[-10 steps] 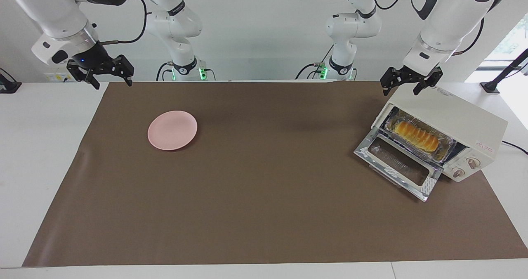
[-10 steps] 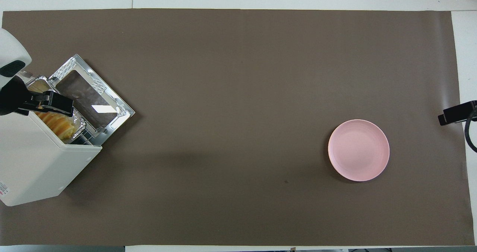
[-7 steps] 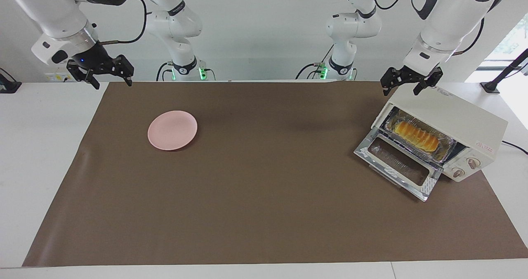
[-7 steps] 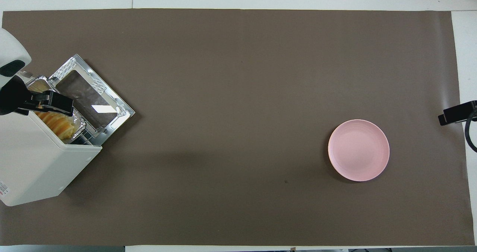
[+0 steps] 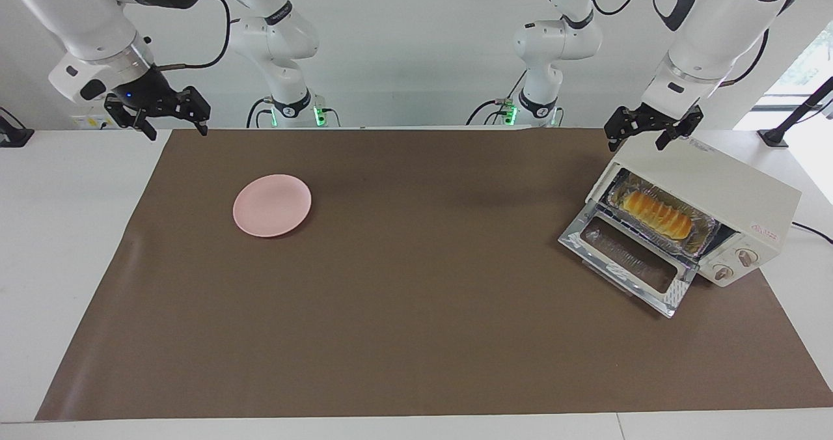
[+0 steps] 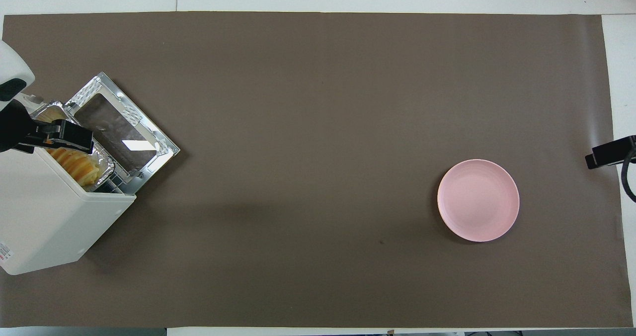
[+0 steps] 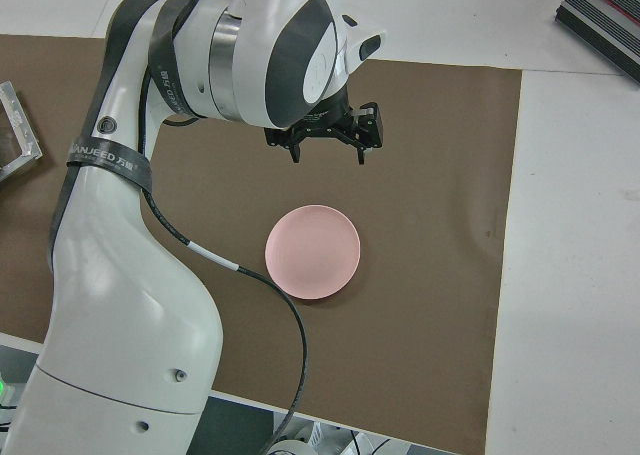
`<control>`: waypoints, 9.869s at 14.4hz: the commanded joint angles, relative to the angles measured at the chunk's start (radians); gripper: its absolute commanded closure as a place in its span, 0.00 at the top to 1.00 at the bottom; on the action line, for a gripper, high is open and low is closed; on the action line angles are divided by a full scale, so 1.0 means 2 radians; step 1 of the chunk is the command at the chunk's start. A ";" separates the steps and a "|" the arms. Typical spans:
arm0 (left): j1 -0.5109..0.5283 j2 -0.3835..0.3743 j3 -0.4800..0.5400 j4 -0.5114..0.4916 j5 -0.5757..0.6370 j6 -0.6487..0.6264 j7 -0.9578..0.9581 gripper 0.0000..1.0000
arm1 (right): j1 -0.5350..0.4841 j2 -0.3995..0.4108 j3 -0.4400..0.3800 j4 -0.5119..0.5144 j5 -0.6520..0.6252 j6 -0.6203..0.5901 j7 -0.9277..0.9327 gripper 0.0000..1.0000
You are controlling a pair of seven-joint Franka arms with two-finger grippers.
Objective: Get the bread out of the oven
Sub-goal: 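Grasp the foil tray inside the toaster oven with the left gripper, then pull the foil tray out of the oven with the left gripper, then set the foil tray on the table while the right gripper approaches, then grasp the foil tray edge with the right gripper while the left retracts, then slide the foil tray toward the pink plate with the right gripper, then grasp the orange bread slices in the tray with the right gripper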
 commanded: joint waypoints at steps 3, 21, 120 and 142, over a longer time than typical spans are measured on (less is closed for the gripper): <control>0.005 -0.008 0.000 -0.005 -0.009 0.025 -0.029 1.00 | 0.001 0.000 0.005 0.001 -0.005 -0.010 -0.009 1.00; 0.047 0.080 0.003 -0.147 0.073 0.262 -0.350 1.00 | 0.000 0.000 0.003 0.001 -0.005 -0.010 -0.008 1.00; -0.002 -0.009 0.014 0.009 -0.030 -0.057 -0.047 1.00 | 0.031 0.289 0.007 0.058 0.082 0.308 0.083 0.00; -0.002 -0.009 0.014 0.009 -0.030 -0.057 -0.047 1.00 | 0.026 0.320 0.004 0.097 0.033 0.285 0.027 1.00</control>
